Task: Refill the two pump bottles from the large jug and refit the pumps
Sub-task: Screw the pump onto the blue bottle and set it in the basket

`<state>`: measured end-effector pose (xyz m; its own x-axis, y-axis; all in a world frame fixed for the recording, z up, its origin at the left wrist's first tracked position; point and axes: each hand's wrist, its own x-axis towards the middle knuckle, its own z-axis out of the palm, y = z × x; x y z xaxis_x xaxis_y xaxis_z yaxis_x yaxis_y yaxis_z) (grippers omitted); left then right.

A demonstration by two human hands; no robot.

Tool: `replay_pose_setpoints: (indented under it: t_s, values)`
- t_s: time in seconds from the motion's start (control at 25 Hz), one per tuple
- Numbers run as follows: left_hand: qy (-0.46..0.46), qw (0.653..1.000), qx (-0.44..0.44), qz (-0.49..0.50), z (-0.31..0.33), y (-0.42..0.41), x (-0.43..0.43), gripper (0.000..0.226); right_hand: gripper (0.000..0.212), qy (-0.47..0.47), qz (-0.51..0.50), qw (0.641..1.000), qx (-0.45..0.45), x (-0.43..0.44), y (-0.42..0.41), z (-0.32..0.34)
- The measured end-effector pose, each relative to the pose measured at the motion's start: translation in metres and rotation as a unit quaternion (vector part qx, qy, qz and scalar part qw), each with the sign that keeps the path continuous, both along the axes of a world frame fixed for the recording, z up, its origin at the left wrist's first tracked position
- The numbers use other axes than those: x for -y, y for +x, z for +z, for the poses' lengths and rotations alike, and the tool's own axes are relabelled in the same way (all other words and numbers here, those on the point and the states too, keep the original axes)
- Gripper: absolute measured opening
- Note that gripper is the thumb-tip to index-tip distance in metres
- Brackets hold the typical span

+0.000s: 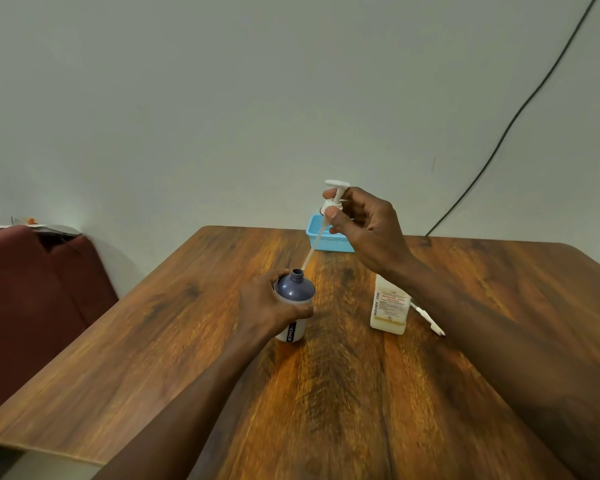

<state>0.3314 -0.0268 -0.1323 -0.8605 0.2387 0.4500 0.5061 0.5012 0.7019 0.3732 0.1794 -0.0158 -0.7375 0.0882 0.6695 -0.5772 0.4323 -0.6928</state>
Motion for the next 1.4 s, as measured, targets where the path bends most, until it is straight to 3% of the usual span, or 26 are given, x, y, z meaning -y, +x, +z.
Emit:
replay_pose_setpoints:
  t_s: [0.24,0.72,1.0,1.28,1.4]
  values:
    - [0.02,0.999,-0.006,-0.033,0.01,0.011,-0.005,0.078,0.03,-0.005,0.031,0.999,0.036,0.001,-0.001,-0.006]
    - [0.048,0.997,-0.062,-0.007,0.056,0.026,-0.021,0.073,0.032,0.058,0.117,0.976,0.173,-0.004,0.003,-0.007]
    - [0.028,0.996,-0.086,0.012,0.057,0.034,-0.024,0.066,0.035,0.096,0.007,0.989,0.115,0.002,0.012,-0.006]
    - [0.01,0.998,-0.064,-0.025,0.058,0.032,-0.025,0.064,0.036,0.088,0.166,0.957,0.221,-0.011,0.017,-0.002]
    - [0.019,0.998,-0.052,-0.01,0.057,0.035,-0.029,0.056,0.029,0.123,0.07,0.974,0.178,-0.004,0.021,-0.002]
